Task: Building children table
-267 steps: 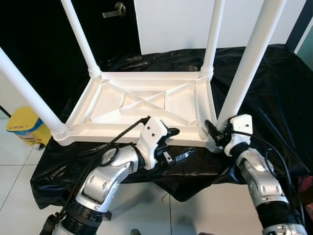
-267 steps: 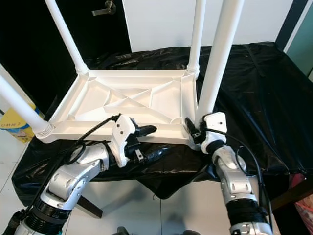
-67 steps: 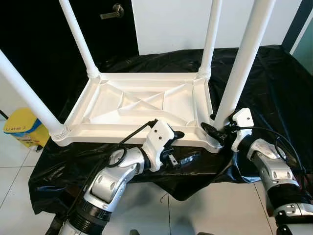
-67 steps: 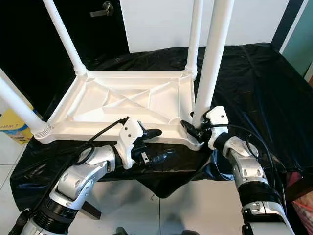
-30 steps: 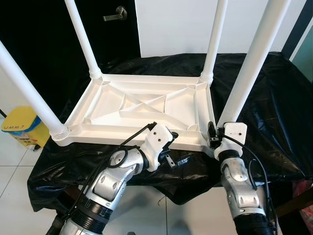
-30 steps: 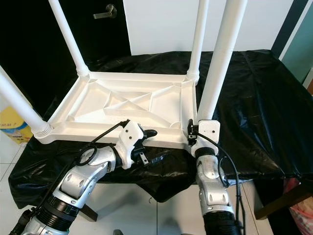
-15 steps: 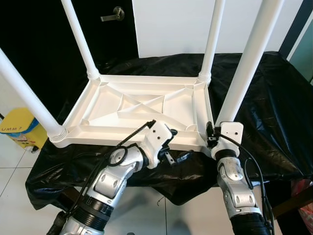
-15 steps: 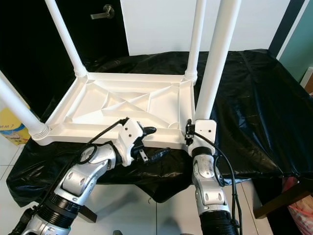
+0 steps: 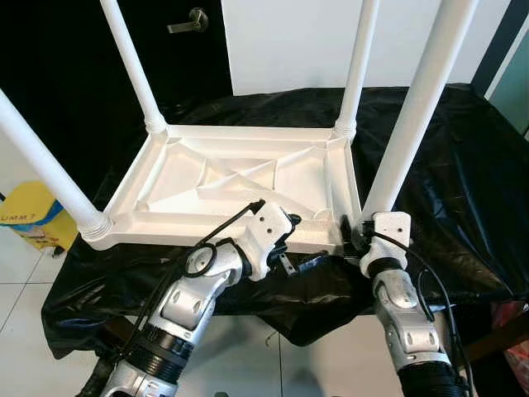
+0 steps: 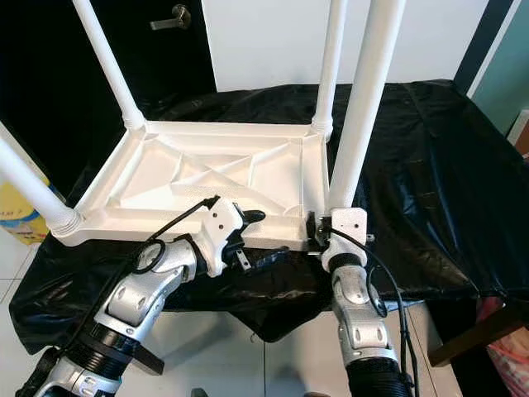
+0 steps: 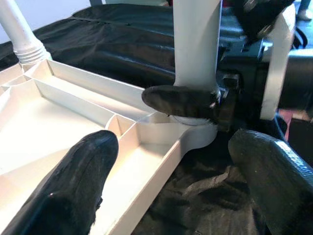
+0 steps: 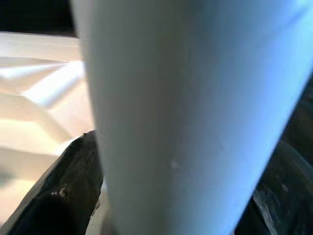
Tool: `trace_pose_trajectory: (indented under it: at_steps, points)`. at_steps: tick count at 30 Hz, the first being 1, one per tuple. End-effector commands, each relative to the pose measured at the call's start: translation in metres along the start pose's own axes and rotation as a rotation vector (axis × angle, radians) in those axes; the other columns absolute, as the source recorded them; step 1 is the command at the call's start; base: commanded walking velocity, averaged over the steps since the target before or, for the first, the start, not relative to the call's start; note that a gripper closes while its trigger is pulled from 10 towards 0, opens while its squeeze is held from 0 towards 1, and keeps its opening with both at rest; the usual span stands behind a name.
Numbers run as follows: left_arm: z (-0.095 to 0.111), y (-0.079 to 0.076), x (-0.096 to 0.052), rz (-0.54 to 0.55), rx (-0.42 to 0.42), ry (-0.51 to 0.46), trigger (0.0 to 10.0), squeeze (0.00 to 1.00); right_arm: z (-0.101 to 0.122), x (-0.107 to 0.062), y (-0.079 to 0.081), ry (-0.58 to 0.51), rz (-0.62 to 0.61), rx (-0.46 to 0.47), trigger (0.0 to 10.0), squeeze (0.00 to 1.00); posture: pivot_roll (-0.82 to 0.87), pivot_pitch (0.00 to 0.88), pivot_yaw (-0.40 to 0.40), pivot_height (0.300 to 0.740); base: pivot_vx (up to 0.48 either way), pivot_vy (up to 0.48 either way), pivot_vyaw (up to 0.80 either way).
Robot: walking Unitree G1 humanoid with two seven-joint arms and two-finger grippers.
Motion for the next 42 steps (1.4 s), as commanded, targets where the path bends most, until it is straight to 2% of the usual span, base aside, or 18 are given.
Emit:
trace_pose_trajectory:
  at_steps: [1, 5, 9, 13, 20, 21, 23, 24, 35, 36, 42]
  points:
    - [-0.004, 0.015, -0.002, 0.084, 0.023, 0.026, 10.0, 0.00, 0.001, -0.002, 0.001, -0.004, 0.056, 0.010, 10.0, 0.00, -0.19, 0.000, 0.060, 0.740, 0.000, 0.000, 0.00]
    - [-0.001, 0.019, -0.001, 0.083, 0.049, 0.015, 10.0, 0.00, 0.006, 0.000, 0.011, 0.005, 0.227, -0.006, 10.0, 0.00, -0.20, 0.000, 0.078, 0.740, 0.000, 0.000, 0.00]
    - [-0.001, 0.019, -0.001, 0.081, 0.053, 0.012, 10.0, 0.00, 0.007, 0.001, 0.013, 0.011, 0.260, -0.006, 10.0, 0.00, -0.20, 0.000, 0.078, 0.740, 0.000, 0.000, 0.00]
    - [0.001, 0.015, 0.000, 0.053, 0.066, 0.003, 10.0, 0.00, 0.011, 0.007, 0.019, 0.055, 0.441, -0.074, 10.0, 0.00, -0.19, 0.000, 0.089, 0.740, 0.000, 0.000, 0.00]
    - [0.001, 0.014, 0.001, 0.043, 0.065, -0.001, 10.0, 0.00, 0.010, 0.010, 0.018, 0.088, 0.508, -0.101, 9.8, 0.00, -0.18, 0.000, 0.091, 0.740, 0.000, 0.000, 0.00]
    - [0.001, 0.014, 0.000, 0.041, 0.065, -0.002, 10.0, 0.00, 0.009, 0.011, 0.016, 0.101, 0.519, -0.110, 3.4, 0.00, -0.18, 0.000, 0.088, 0.740, 0.000, 0.000, 0.00]
    - [0.001, 0.014, 0.000, 0.041, 0.065, -0.002, 10.0, 0.00, 0.009, 0.011, 0.016, 0.101, 0.519, -0.110, 3.4, 0.00, -0.18, 0.000, 0.088, 0.740, 0.000, 0.000, 0.00]
    - [0.001, 0.014, 0.000, 0.041, 0.067, -0.003, 10.0, 0.00, 0.007, 0.011, 0.014, 0.115, 0.528, -0.114, 0.0, 0.00, -0.18, 0.000, 0.081, 0.740, 0.000, 0.000, 0.00]
    - [0.000, 0.014, 0.001, 0.052, 0.061, -0.006, 10.0, 0.00, -0.005, 0.005, 0.003, 0.159, 0.521, -0.097, 0.0, 0.00, -0.19, 0.000, 0.074, 0.740, 0.000, 0.000, 0.00]
    - [0.000, 0.014, 0.002, 0.053, 0.060, -0.007, 10.0, 0.00, -0.007, 0.004, 0.002, 0.162, 0.512, -0.089, 10.0, 0.00, -0.19, 0.000, 0.073, 0.740, 0.000, 0.000, 0.00]
    - [-0.001, 0.012, 0.002, 0.057, 0.056, -0.009, 10.0, 0.00, -0.012, 0.003, 0.000, 0.156, 0.454, -0.065, 10.0, 0.00, -0.19, 0.000, 0.065, 0.740, 0.000, 0.000, 0.00]
Point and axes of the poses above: a point about 5 cm out from each wrist's last joint towards the gripper, its own x axis pointing out of the wrist towards the gripper, its own z axis along the axis of the wrist's last joint, y = z × x, the point moved 6 cm from there along x, pointing out of the wrist towards the gripper, and after that the axes turned 13 degrees about x, right-handed, at the moved point
